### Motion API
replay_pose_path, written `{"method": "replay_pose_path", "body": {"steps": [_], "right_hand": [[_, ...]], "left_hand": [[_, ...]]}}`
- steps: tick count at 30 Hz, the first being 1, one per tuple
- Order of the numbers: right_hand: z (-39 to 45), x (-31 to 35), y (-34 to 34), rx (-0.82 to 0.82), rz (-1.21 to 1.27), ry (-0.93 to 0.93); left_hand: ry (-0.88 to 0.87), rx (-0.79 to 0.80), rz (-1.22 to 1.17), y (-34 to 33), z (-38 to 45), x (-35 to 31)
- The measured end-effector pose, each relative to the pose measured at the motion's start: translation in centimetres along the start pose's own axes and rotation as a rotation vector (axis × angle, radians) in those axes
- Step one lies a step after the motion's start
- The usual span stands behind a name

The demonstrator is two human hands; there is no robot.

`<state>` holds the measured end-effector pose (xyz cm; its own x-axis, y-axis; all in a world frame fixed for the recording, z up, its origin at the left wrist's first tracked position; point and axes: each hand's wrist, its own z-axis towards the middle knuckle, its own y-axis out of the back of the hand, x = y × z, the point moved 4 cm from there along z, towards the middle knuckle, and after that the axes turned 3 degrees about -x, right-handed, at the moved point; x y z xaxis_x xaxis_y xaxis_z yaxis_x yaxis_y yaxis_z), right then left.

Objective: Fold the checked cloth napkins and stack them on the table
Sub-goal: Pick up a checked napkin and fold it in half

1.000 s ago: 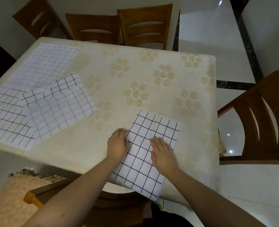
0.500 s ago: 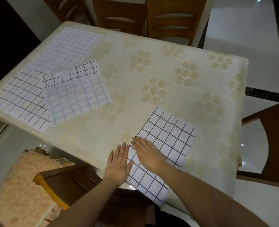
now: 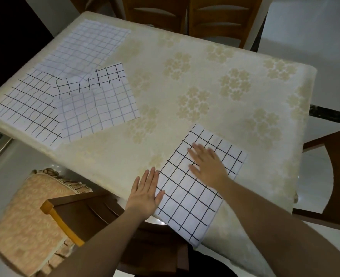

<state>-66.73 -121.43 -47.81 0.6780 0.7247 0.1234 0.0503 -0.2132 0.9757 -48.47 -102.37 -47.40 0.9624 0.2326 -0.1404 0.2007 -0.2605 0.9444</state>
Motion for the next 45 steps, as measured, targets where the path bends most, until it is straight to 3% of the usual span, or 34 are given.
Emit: {"method": "replay_pose_path", "body": {"steps": [5, 9, 16, 21, 28, 33, 35, 38, 40, 43, 45], "right_hand": [[-2.2, -7.6, 1.0, -0.043, -0.039, -0.204], [-2.7, -8.4, 1.8, -0.002, 0.010, -0.314], [-3.0, 4.0, 1.5, -0.165, 0.113, -0.156], [-5.5, 10.1, -0.5, -0.122, 0.131, -0.110], [-11.0, 2.7, -2.7, -0.075, 0.121, -0.369], [-13.7, 1.2, -2.3, -0.096, 0.212, -0.587], [-13.9, 1.7, -1.7, -0.164, 0.260, -0.674], [-14.4, 2.7, -0.2, -0.399, 0.341, -0.840], [-14.9, 3.1, 0.4, -0.460, 0.482, -0.989], [-15.1, 3.6, 0.2, -0.432, 0.740, -1.129], [-15.2, 3.8, -0.1, -0.409, 0.872, -1.215]], "left_hand": [[-0.001, 0.043, 0.001, 0.2, 0.0, -0.2], [0.008, 0.075, 0.009, 0.3, 0.1, -0.4], [0.028, 0.151, 0.020, 0.8, 0.3, -0.6], [0.048, 0.127, 0.019, 0.8, 0.1, -0.8], [0.018, 0.124, 0.025, 0.8, 0.1, -0.7], [0.018, 0.125, 0.001, 0.6, 0.0, -0.4], [0.012, 0.121, -0.017, 0.9, 0.1, -0.6], [0.027, 0.144, -0.077, 2.0, 0.3, -0.8], [0.014, 0.084, -0.133, 3.4, 0.7, -0.7], [-0.007, -0.066, -0.200, 4.9, 1.9, 0.2], [0.001, -0.085, -0.271, 5.4, 3.6, 0.8]]}}
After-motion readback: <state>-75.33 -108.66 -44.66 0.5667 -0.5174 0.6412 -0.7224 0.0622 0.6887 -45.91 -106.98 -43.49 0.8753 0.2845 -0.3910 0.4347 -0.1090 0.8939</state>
